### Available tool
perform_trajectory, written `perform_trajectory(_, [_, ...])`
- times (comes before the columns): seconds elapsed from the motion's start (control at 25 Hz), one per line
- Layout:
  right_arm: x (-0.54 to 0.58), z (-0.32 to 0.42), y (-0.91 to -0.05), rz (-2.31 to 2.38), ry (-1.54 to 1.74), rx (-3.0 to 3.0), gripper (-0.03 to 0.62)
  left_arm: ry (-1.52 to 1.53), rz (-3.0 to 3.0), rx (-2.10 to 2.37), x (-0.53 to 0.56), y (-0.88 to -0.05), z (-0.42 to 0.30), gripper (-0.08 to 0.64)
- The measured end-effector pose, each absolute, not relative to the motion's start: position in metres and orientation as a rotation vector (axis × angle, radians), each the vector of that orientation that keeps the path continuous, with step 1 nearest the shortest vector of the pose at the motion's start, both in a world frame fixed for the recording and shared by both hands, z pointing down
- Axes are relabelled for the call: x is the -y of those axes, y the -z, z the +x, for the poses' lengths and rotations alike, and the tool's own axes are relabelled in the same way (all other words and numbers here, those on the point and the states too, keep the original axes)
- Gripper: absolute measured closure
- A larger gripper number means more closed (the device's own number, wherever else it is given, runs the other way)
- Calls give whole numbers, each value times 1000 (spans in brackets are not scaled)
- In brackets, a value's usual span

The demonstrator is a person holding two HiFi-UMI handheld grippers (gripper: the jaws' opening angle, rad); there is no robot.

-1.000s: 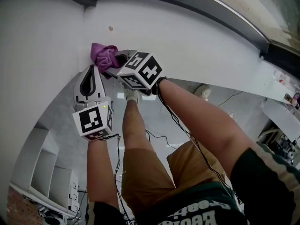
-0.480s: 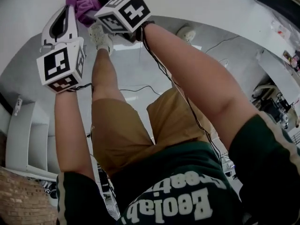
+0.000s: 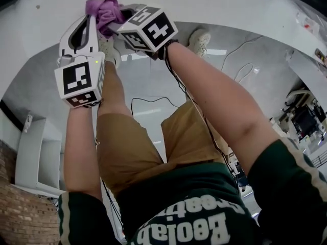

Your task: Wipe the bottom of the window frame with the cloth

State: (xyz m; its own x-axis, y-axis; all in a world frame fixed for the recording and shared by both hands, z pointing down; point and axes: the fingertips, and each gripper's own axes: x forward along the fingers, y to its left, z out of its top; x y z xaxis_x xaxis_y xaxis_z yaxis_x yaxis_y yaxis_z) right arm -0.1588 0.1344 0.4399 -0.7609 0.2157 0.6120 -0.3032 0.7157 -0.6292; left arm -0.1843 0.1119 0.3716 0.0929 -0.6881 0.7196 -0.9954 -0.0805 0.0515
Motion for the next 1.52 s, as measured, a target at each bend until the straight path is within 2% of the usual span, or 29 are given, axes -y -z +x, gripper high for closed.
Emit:
perform_trajectory(0.92, [-64, 6, -444, 424, -1032, 2209, 523, -826, 2052, 1412, -34, -376, -25, 552])
perform_trajectory(1.52, [-30, 85, -446, 430, -1019, 2229, 523, -856, 2119, 1272, 9, -395, 81, 552])
